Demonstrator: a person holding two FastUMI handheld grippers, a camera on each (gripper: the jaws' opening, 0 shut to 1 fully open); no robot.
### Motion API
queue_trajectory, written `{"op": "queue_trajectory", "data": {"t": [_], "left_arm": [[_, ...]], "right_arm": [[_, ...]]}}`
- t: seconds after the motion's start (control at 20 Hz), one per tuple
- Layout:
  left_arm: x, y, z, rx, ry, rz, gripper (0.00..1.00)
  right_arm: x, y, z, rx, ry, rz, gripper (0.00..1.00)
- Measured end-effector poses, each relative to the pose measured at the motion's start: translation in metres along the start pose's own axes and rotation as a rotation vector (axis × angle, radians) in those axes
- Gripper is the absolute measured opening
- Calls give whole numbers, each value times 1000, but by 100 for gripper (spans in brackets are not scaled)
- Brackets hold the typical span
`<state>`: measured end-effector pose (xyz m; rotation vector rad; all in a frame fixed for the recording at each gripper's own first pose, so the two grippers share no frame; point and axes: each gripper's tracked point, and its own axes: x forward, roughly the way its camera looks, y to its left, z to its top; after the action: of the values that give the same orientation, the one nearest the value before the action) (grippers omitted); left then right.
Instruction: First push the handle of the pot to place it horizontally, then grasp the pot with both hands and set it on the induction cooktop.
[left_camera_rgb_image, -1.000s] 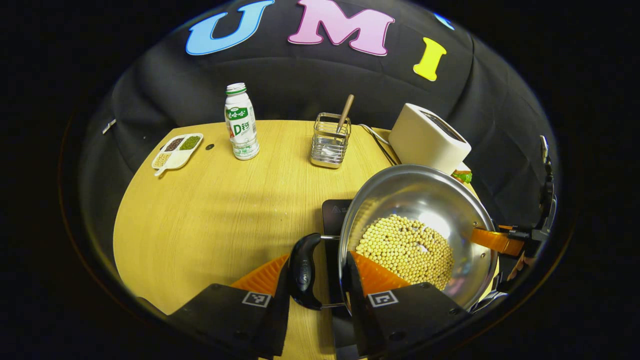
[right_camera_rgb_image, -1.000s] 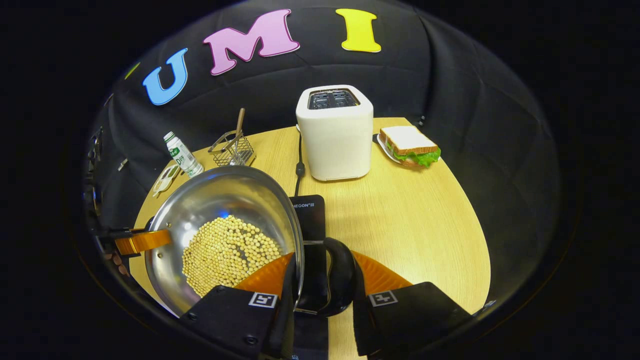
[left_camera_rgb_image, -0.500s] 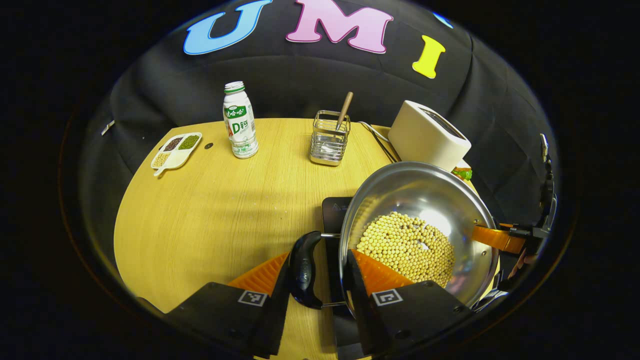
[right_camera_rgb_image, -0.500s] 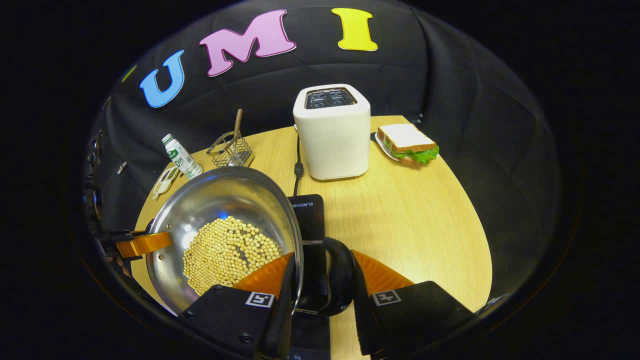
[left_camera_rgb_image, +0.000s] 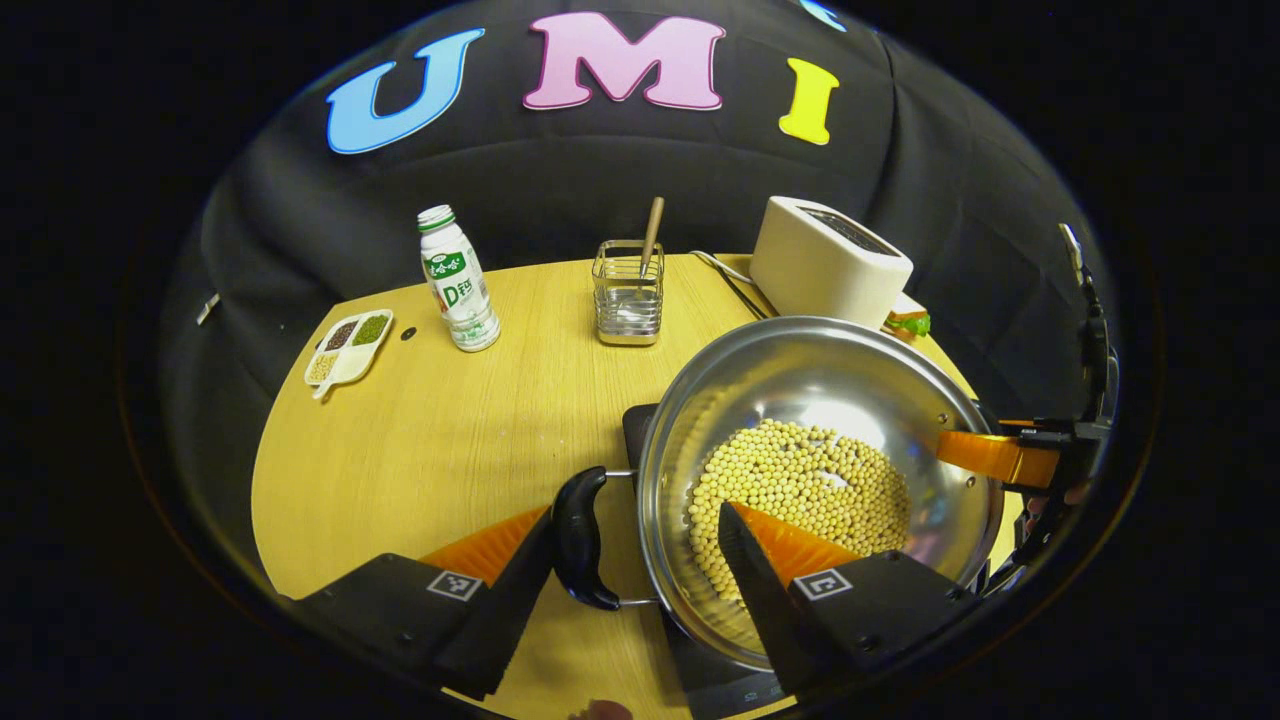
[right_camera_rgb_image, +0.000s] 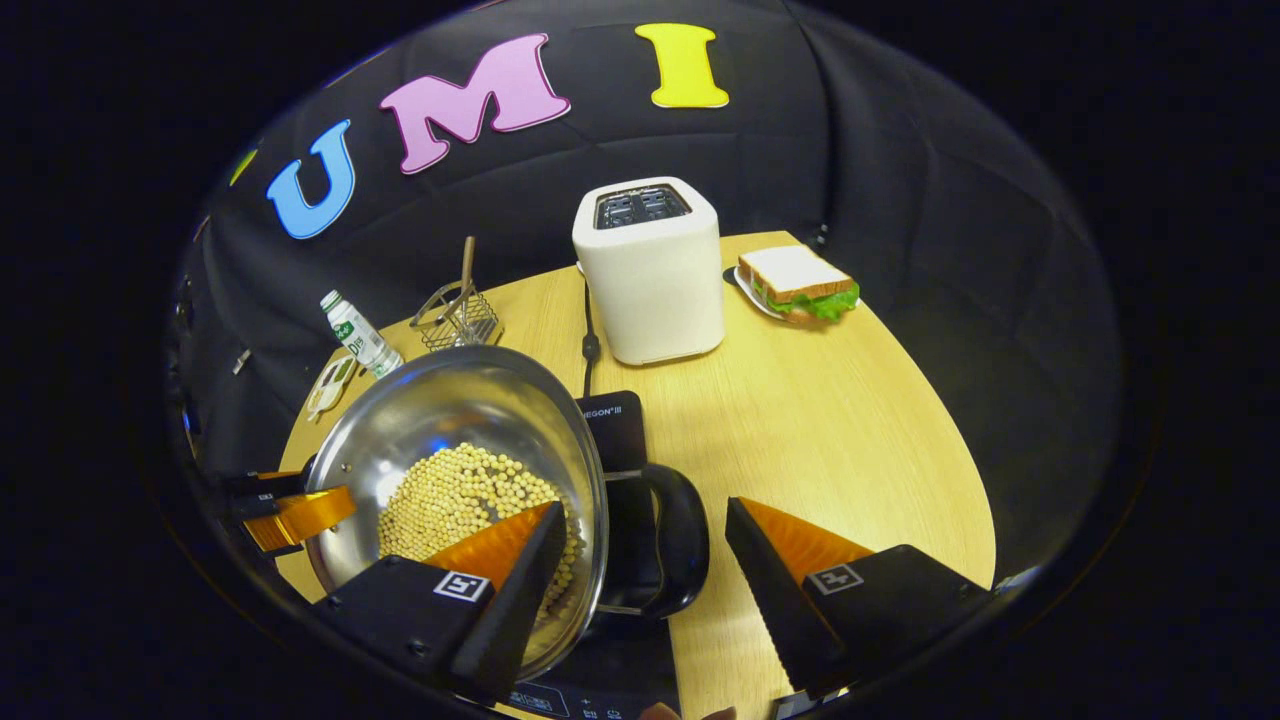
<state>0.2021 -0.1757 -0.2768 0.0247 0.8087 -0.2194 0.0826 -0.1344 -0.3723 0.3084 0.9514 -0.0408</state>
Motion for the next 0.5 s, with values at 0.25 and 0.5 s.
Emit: {"op": "queue_trajectory", "data": {"t": [0.25,0.5], "left_arm": [[-31,4,16,-24,-71,14,97],[-79,4,47,-43,-184,15,96]], "right_arm": [[-37,2,39,-20,-136,-29,99],[-93,18,86,-83,-297,-33,99]]}}
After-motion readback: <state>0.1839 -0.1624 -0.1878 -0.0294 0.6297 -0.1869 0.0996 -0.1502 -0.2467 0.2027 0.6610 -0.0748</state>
